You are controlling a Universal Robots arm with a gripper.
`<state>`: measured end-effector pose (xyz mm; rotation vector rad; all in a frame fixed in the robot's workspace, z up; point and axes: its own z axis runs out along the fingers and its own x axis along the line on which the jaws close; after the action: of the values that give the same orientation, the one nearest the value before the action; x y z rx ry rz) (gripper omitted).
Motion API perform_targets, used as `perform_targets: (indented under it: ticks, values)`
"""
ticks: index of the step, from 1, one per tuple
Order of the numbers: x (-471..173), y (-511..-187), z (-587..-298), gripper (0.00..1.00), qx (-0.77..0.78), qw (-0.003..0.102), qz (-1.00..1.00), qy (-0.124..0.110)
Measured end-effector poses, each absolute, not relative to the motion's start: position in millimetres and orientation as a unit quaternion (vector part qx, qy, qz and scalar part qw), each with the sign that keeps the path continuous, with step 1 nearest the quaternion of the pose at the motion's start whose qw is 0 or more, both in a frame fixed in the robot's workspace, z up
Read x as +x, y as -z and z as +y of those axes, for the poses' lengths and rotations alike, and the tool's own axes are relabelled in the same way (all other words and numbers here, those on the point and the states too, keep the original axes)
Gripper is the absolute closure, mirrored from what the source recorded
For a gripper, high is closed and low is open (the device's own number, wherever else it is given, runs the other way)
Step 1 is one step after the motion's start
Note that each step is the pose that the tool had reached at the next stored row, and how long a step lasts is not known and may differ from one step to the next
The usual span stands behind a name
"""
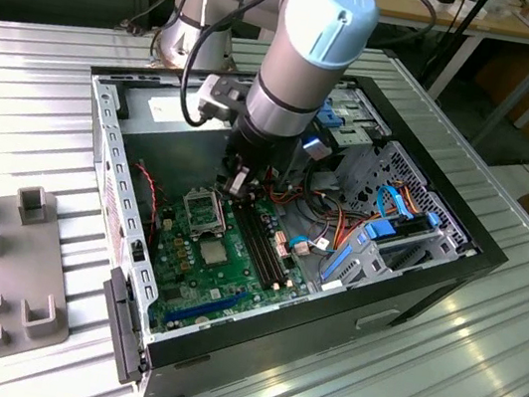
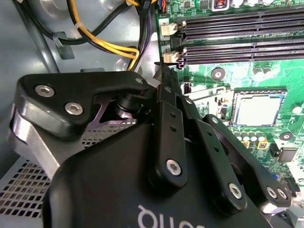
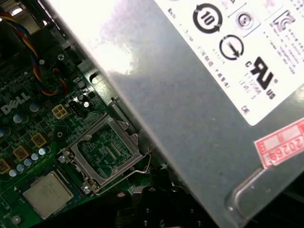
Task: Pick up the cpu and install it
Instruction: 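Close the cpu cover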
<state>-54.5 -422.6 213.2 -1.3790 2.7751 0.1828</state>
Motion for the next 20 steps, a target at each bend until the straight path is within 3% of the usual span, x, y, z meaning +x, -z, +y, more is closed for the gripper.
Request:
perform_targets:
  ticks: [20]
  values:
    - [-60.6,-211.8,-421.6,0.89,-0.444,0.018,0.894,-0.058]
